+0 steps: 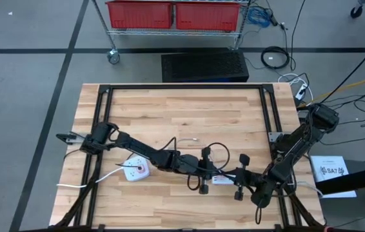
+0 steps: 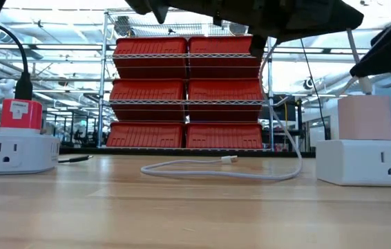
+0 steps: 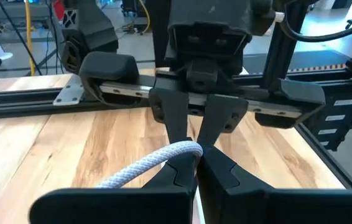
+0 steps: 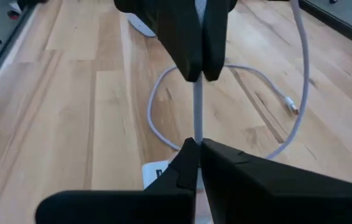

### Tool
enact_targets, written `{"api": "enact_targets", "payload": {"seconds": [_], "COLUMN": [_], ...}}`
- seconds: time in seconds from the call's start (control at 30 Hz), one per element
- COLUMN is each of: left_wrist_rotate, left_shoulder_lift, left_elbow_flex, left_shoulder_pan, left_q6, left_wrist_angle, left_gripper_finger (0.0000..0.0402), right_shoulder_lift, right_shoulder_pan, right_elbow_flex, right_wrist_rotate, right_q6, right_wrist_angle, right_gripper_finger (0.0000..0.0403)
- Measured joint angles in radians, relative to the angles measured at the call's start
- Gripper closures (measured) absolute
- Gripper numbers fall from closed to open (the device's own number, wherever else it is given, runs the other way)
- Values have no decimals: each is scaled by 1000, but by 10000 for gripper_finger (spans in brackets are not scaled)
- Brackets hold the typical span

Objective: Insert USB
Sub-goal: Insert the pink charger cable into the pink charger adapter on the right white outlet extension

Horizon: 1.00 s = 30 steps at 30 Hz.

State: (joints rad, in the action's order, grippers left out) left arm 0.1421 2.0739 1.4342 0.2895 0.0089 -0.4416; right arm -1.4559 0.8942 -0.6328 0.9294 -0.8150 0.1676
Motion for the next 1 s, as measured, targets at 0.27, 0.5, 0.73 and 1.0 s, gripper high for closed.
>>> {"api": "enact_targets", "payload": {"seconds": [0.27,0.5,0.73,1.0], "left_wrist_rotate": [-9,-14,-12,-20], "left_shoulder_lift": [0,0,0,1], "left_elbow_flex": [0,0,0,0], "left_shoulder_pan": [-3,-3,-3,-3], "left_q6": [-2,-3,-5,-29], "left_wrist_angle": [1,4,10,13], "left_gripper_finger": [396,396,396,396], "right_shoulder_lift": [1,7,10,10], "right_shoulder_pan": [12,57,77,98], "right_elbow_flex": [56,62,61,60], "right_wrist_rotate": [3,27,47,54], "right_q6": [33,-1,-78,-117], "right_wrist_angle": [-116,-103,-37,-18], "right_gripper_finger": [403,403,402,402]}}
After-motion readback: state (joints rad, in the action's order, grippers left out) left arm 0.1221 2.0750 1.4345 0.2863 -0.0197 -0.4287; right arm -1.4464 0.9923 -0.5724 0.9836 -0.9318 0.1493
